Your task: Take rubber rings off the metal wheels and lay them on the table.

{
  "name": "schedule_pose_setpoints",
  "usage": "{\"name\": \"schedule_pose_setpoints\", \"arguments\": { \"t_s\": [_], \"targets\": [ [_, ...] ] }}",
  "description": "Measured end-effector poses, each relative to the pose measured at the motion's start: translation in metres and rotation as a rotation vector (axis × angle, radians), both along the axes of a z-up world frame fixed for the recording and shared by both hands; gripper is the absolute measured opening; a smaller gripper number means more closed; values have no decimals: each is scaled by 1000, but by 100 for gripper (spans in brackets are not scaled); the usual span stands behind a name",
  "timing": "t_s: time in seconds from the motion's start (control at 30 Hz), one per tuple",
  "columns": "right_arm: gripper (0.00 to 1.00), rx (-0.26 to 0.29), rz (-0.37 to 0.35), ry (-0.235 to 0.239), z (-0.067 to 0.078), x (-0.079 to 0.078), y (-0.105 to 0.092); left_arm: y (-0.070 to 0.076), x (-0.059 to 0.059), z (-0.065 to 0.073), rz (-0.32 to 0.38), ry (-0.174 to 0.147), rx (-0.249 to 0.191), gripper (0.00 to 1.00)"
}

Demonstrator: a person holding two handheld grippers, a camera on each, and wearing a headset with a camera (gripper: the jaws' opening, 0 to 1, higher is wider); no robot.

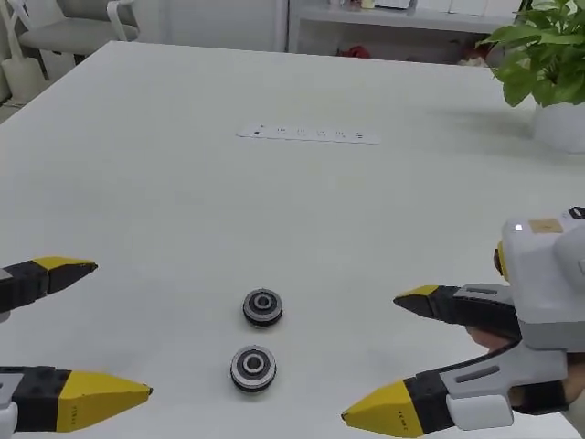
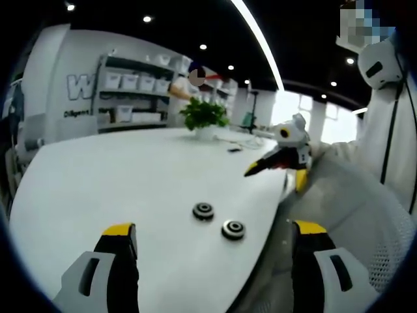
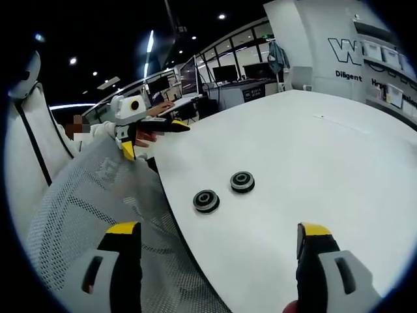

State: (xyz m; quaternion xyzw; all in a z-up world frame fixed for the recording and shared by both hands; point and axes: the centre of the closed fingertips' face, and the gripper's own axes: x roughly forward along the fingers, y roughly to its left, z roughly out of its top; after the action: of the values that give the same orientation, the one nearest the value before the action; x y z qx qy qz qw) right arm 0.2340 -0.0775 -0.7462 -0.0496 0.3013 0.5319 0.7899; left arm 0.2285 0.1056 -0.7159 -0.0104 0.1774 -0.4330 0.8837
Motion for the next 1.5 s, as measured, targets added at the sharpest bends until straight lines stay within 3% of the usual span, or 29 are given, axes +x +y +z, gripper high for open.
{"name": "schedule_pose_setpoints", "arguments": {
  "t_s": [0.23,0.47,0.77,0.83,1.0,1.5],
  "targets": [
    [96,3,-19,1,0,3,-2,-1,-1,0,-6,4,-1,100],
    [96,-3,-41,-2,1,8,-7,-2,0,6,-6,-4,-29,100],
    [96,9,-55,-8,7,13,-9,-3,-4,7,-35,4,14,100],
    [96,19,-48,-24,15,13,-9,-2,-6,8,-42,-3,39,100],
    [96,29,-48,-64,33,16,-11,1,-8,18,-45,-19,38,100],
    [96,19,31,-118,55,12,4,0,-6,55,-70,-102,54,100]
  ]
}}
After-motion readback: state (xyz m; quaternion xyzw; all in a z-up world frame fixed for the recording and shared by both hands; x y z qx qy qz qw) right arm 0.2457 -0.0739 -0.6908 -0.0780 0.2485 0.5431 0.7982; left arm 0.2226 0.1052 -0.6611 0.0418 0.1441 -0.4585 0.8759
